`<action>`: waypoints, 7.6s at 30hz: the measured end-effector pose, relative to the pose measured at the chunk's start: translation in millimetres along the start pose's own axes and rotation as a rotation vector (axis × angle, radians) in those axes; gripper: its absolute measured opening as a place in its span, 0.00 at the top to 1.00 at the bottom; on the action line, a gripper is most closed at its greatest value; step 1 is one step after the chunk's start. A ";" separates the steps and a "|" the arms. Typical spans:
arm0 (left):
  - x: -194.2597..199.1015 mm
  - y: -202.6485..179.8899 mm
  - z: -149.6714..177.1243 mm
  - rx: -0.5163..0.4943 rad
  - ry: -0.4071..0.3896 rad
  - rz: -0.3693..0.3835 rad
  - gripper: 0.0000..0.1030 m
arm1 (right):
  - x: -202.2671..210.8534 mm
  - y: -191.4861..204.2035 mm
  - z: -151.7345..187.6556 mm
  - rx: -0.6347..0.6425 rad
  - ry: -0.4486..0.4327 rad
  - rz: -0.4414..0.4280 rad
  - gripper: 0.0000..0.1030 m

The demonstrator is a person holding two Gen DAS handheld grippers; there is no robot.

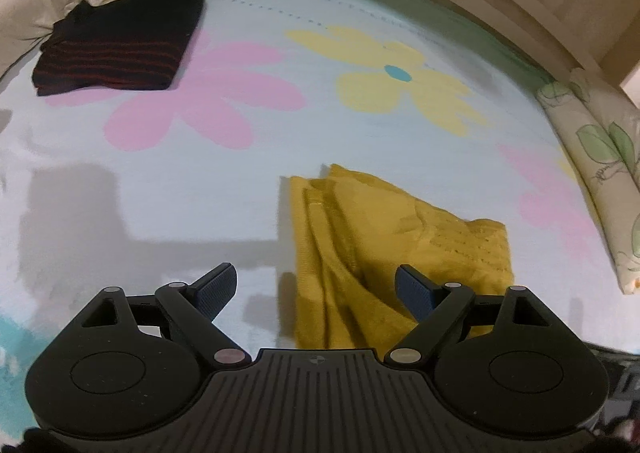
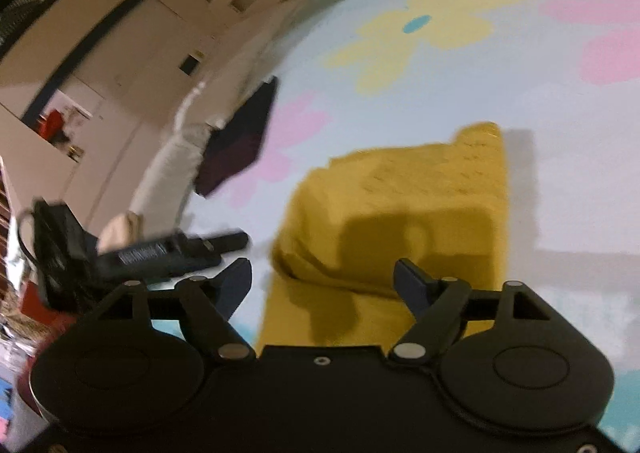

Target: Fold small clothes

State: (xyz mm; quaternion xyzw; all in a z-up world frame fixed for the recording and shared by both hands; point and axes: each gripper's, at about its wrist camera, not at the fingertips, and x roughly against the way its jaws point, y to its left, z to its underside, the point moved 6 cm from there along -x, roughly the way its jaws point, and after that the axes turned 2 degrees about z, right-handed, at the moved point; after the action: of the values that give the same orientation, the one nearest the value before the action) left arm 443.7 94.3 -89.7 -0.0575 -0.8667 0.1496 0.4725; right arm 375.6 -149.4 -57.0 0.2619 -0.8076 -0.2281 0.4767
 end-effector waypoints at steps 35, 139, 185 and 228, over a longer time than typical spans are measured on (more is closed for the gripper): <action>0.7 -9.7 39.9 -0.005 0.127 0.135 0.17 | 23.9 10.6 3.6 0.109 -0.062 -0.055 0.19; -6.8 14.4 75.5 0.003 0.080 0.155 0.00 | -17.0 -81.1 -25.9 0.045 -0.055 0.167 0.00; 37.1 -88.8 202.0 -0.165 0.159 0.074 0.64 | 81.5 -62.4 62.2 0.055 -0.014 0.217 0.46; 131.7 -78.1 193.3 -0.252 -0.328 -0.040 0.09 | 122.7 -62.9 146.9 0.191 -0.144 0.486 0.00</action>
State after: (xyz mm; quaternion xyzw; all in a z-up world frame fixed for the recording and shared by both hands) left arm 213.2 12.3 -58.0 -0.0740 -0.9448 0.0378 0.3171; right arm 207.7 -258.3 -80.9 0.0871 -0.8963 -0.0478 0.4321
